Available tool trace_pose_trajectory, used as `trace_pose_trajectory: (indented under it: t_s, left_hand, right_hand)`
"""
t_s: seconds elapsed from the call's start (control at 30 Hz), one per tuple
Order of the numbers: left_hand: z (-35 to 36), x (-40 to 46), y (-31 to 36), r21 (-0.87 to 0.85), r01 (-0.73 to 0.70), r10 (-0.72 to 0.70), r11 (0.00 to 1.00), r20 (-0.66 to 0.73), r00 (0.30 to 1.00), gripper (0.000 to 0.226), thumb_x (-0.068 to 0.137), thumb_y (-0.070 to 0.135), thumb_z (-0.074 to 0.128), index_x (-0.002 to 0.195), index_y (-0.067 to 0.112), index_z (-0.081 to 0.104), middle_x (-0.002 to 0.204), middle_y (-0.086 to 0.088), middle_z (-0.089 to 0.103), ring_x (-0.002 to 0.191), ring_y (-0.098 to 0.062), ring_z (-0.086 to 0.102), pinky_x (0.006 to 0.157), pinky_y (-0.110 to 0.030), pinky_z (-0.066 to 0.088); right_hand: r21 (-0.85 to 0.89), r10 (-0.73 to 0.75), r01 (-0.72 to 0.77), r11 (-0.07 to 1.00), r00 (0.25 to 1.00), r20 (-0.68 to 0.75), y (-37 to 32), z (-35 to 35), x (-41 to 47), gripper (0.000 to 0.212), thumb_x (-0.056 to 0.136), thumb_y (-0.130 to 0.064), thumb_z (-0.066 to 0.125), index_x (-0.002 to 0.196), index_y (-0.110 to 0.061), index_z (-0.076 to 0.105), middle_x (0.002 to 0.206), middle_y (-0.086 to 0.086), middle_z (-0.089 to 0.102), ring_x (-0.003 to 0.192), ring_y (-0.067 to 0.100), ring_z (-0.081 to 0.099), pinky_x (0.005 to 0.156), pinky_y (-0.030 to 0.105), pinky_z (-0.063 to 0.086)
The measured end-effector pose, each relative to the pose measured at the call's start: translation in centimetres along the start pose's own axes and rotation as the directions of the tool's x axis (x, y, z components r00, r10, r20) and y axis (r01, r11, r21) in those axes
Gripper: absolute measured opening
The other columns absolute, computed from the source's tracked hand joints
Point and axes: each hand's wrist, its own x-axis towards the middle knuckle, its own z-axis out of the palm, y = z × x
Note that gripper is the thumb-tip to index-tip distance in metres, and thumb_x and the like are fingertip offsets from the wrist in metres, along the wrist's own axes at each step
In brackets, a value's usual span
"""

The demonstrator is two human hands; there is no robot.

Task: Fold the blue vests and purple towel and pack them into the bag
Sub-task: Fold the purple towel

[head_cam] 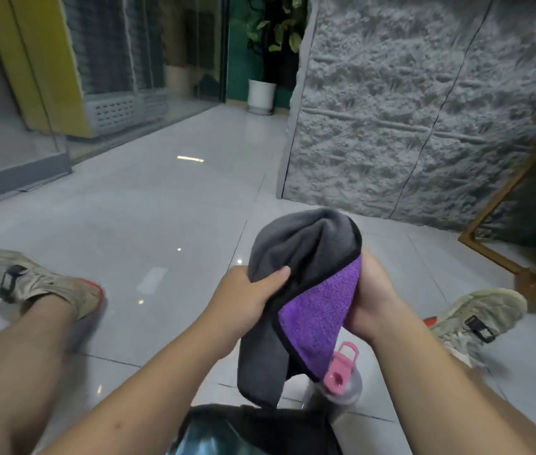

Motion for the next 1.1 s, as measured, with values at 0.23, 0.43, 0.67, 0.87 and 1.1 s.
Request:
trace_pose_trajectory:
  t_s: [0.23, 0.43, 0.67, 0.87, 1.1]
  left_hand:
    - [-5.3, 1.8, 2.7, -0.294, 0.135, -0.177, 0.946, -0.122, 0.977, 0.031, 0.098, 0.036, 0.068, 0.112, 0.009, 0.074, 0.097, -0.012, 0.080, 0.089, -0.027, 0.079, 0.080, -0.039, 0.061]
    - [-8.0, 2.0, 1.9, -0.600, 0.276, -0.371, 0.751, -0.038, 0.928, 0.042, 0.096, 0.039, 0.069, 0.120, 0.005, 0.073, 0.108, -0.016, 0.078, 0.099, -0.033, 0.077, 0.087, -0.043, 0.059]
    - [-8.3, 1.7, 0.4, -0.708, 0.226, -0.312, 0.669, 0.009, 0.950, 0.035, 0.091, 0.044, 0.074, 0.091, 0.010, 0.063, 0.094, -0.013, 0.073, 0.087, -0.032, 0.075, 0.079, -0.039, 0.061]
    - [-9.6, 1.3, 0.3, -0.578, 0.220, -0.314, 0.786, -0.066, 0.947, 0.024, 0.094, 0.039, 0.070, 0.098, 0.015, 0.067, 0.083, -0.005, 0.074, 0.074, -0.023, 0.074, 0.068, -0.034, 0.055]
    - [-11.5, 1.4, 0.3, -0.254, 0.221, -0.232, 0.942, -0.015, 0.972, 0.028, 0.097, 0.013, 0.069, 0.124, 0.008, 0.066, 0.110, -0.013, 0.078, 0.102, -0.031, 0.076, 0.086, -0.043, 0.057]
  right_hand:
    - [-0.330, 0.186, -0.058, 0.942, 0.910, 0.371, 2.3, -0.8, 1.2, 0.091, 0.074, -0.052, 0.089, 0.146, -0.009, 0.055, 0.144, 0.017, 0.063, 0.128, 0.033, 0.062, 0.105, 0.055, 0.051]
    - [-0.334, 0.162, -0.056, 0.941, 0.941, 0.299, 1.9, -0.5, 2.4, 0.052, 0.078, 0.004, 0.072, 0.130, 0.000, 0.069, 0.130, 0.033, 0.065, 0.114, 0.044, 0.062, 0.104, 0.054, 0.049]
    - [0.165, 0.088, -0.079, 0.983, 0.995, -0.049, 4.6, 0.6, 1.3, 0.066, 0.093, -0.061, 0.057, 0.109, -0.002, 0.081, 0.120, 0.021, 0.075, 0.109, 0.035, 0.074, 0.104, 0.049, 0.048]
    - [-0.183, 0.095, -0.128, 0.975, 0.979, -0.181, 3.8, -0.2, 1.8, 0.028, 0.095, -0.011, 0.068, 0.119, 0.002, 0.070, 0.110, 0.019, 0.078, 0.104, 0.036, 0.075, 0.097, 0.047, 0.056]
    - [-0.014, 0.138, -0.143, 0.990, 0.975, -0.172, 2.3, -1.4, 1.5, 0.049, 0.092, -0.046, 0.068, 0.082, 0.001, 0.076, 0.095, 0.022, 0.075, 0.080, 0.039, 0.075, 0.082, 0.047, 0.056]
